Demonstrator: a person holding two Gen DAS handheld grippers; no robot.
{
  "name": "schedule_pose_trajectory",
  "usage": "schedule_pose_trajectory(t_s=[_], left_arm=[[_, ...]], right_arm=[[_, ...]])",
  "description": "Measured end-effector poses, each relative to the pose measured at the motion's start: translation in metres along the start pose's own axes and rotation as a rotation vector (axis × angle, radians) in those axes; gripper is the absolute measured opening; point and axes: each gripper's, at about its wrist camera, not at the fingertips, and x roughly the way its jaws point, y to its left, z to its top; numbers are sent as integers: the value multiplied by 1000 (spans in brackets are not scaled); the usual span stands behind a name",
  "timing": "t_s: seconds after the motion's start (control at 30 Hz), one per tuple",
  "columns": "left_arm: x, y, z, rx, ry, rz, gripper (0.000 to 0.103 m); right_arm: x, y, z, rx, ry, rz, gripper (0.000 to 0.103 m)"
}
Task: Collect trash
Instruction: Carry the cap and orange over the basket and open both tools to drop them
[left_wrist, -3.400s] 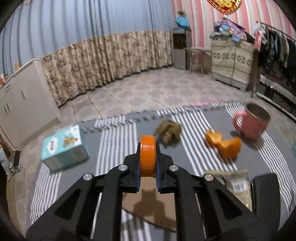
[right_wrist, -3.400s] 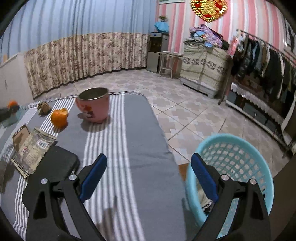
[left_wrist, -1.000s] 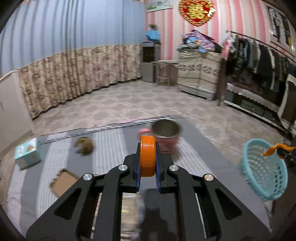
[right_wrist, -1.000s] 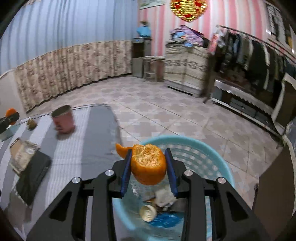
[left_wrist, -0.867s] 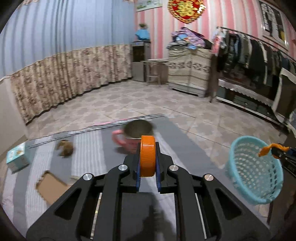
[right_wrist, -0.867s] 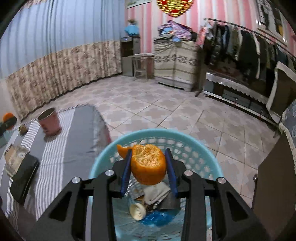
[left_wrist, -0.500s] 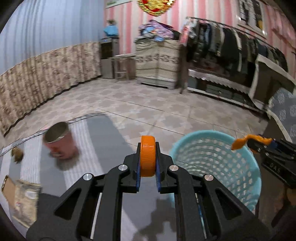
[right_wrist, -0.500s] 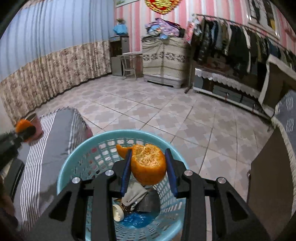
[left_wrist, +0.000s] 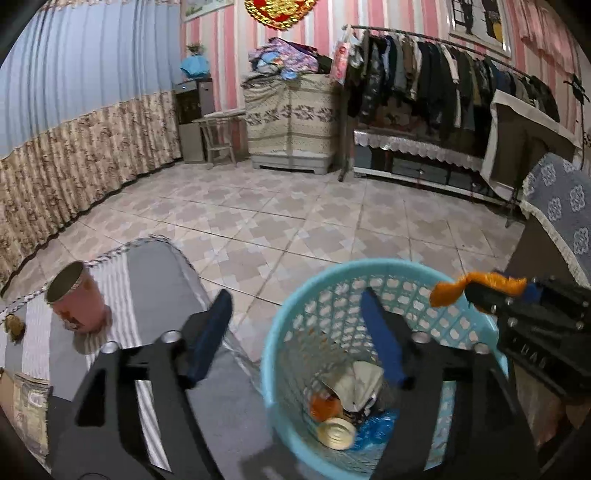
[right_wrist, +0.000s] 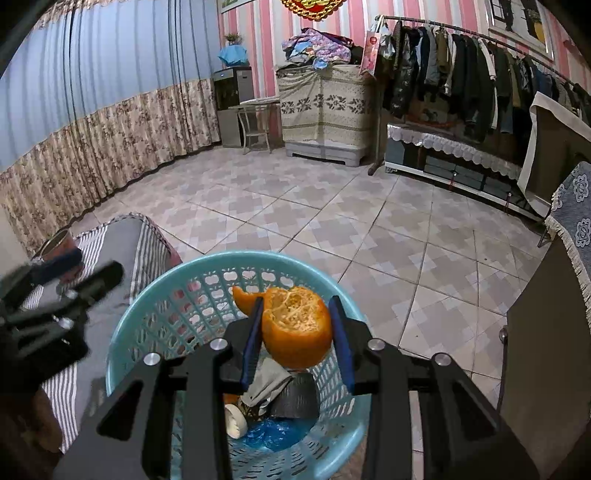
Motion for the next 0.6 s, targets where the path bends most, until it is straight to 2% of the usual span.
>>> schedule_pose_trajectory(t_s=[0.2,0.33,0.4,0.53,0.6], left_arm=[[-18,27,3,-11,-32,76,94],[-29,49,-2,-44,-37,97,96],[-33,61,-5,-60,-36,117,97],[-43,84,-7,-78,-32,150,97],[-49,97,-8,-93,-36,165,97]], right_arm=[[7,15,-3,-26,13,25,36],[13,28,-6,-42,16,38,43],[14,31,-7,-45,11,37,61],[11,37,-8,-48,-5,17,72],[8,39,-9,-52,-18,14,82]])
